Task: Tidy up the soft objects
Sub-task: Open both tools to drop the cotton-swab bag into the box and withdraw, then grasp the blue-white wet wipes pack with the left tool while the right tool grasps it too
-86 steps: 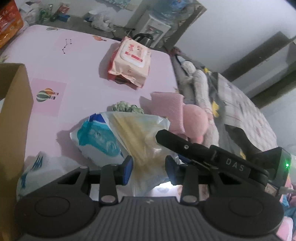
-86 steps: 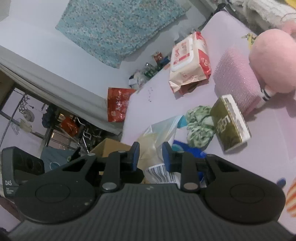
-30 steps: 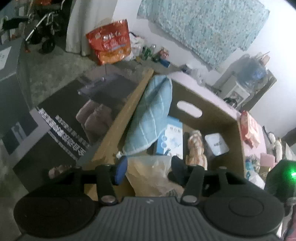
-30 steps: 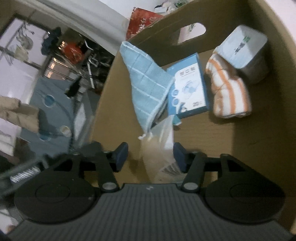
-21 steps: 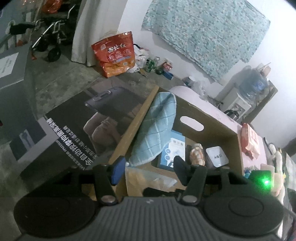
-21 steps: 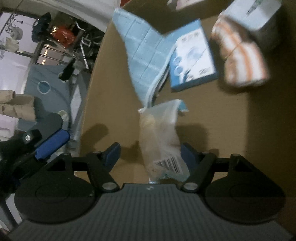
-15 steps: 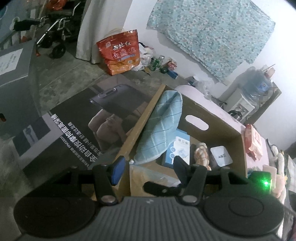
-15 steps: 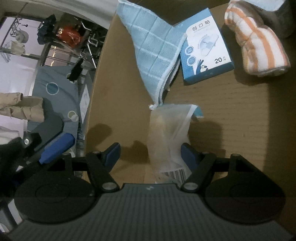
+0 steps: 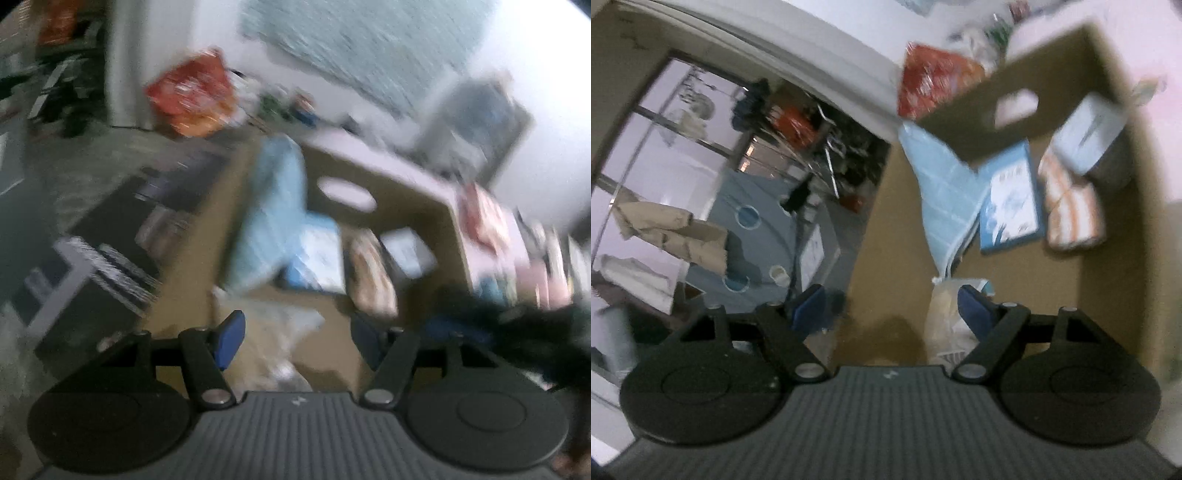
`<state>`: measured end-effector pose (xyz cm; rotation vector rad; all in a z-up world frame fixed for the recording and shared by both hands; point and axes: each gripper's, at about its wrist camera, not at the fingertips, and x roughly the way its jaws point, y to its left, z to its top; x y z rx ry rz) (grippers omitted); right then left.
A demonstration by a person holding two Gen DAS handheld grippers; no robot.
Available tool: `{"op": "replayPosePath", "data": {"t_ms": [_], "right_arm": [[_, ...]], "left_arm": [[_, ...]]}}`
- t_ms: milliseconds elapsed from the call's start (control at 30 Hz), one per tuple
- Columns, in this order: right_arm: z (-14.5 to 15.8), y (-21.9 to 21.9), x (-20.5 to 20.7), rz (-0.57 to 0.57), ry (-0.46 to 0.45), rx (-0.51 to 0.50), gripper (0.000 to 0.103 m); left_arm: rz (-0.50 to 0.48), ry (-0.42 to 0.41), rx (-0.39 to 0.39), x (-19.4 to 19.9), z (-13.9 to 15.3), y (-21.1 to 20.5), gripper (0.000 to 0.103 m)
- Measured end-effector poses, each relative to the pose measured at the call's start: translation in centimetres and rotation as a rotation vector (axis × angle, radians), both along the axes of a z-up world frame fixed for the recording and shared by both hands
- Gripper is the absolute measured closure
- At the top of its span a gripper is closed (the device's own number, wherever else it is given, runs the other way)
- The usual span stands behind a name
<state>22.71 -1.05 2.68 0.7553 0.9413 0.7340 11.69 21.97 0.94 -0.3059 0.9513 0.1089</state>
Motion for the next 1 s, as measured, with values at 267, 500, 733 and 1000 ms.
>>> {"op": "replayPosePath", "data": {"t_ms": [267,500,733,1000], "right_arm": [[3.2,-12.5,-6.6,-0.069,-0.134,-0.028,0.023],[1.6,-24.6,-11.8,-0.274,-0.120,-0.087,0.023],[-1.7,-30.9,-13.1,-0.437,-0.066,-0.074,0.022],[-5.0,-30.4,-10.8,-0.468,-0.033,-0.027,0.022]], "left_arm": [[-0.169,0.268,-0.054,3.9,-7.2,-4.2,0.062],[-0.104,0.377,-0.021,4.9,-9.9,-2.9,0.058],[-0.097,0.285,0.035,4.3,-6.6,-4.2,0.029],[-0.143,0.055,0.133,4.0,1.6,-9.9,0.019]]}}
